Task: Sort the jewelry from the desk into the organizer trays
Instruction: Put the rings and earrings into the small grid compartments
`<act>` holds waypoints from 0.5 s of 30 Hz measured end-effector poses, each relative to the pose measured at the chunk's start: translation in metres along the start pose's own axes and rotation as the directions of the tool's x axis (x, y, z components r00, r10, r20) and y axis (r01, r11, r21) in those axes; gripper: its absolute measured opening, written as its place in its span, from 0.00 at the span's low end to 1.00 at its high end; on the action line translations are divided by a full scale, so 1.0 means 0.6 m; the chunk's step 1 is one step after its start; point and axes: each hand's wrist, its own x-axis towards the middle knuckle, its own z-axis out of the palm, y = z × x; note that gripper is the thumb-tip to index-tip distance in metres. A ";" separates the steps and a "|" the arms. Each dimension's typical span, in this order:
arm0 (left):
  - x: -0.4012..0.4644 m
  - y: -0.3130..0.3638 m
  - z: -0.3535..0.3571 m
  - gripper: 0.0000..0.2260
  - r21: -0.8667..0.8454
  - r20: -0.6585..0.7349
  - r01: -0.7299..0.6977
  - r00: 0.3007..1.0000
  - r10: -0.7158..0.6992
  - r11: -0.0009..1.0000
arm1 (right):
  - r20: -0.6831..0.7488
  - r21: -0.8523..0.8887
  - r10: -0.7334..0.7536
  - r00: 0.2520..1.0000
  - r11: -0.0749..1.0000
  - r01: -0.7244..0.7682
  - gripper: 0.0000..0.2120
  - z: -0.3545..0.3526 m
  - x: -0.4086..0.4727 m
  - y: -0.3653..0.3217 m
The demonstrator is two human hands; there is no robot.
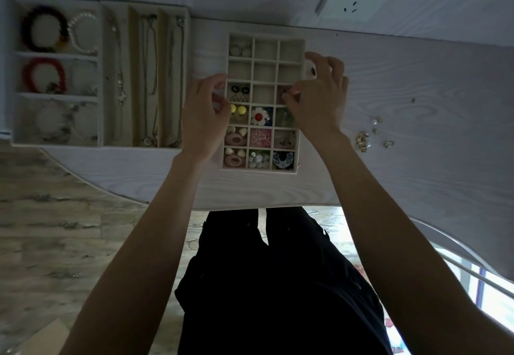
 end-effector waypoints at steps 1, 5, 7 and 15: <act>0.001 -0.001 0.000 0.18 0.001 0.006 0.004 1.000 -0.004 1.000 | 0.005 -0.026 0.026 1.000 0.999 -0.026 0.07 0.000 0.001 -0.003; 0.003 -0.002 0.001 0.18 0.010 0.023 0.008 1.000 -0.008 1.000 | -0.004 -0.068 0.109 0.994 0.992 -0.109 0.07 0.006 0.000 -0.014; 0.003 -0.003 0.001 0.18 0.013 0.022 0.008 1.000 -0.008 1.000 | -0.001 -0.063 0.129 0.992 0.990 -0.129 0.07 0.008 -0.002 -0.018; -0.005 0.003 -0.002 0.17 0.072 0.011 -0.007 1.000 0.006 0.997 | -0.036 0.152 0.192 0.981 0.971 -0.184 0.08 0.001 -0.016 -0.004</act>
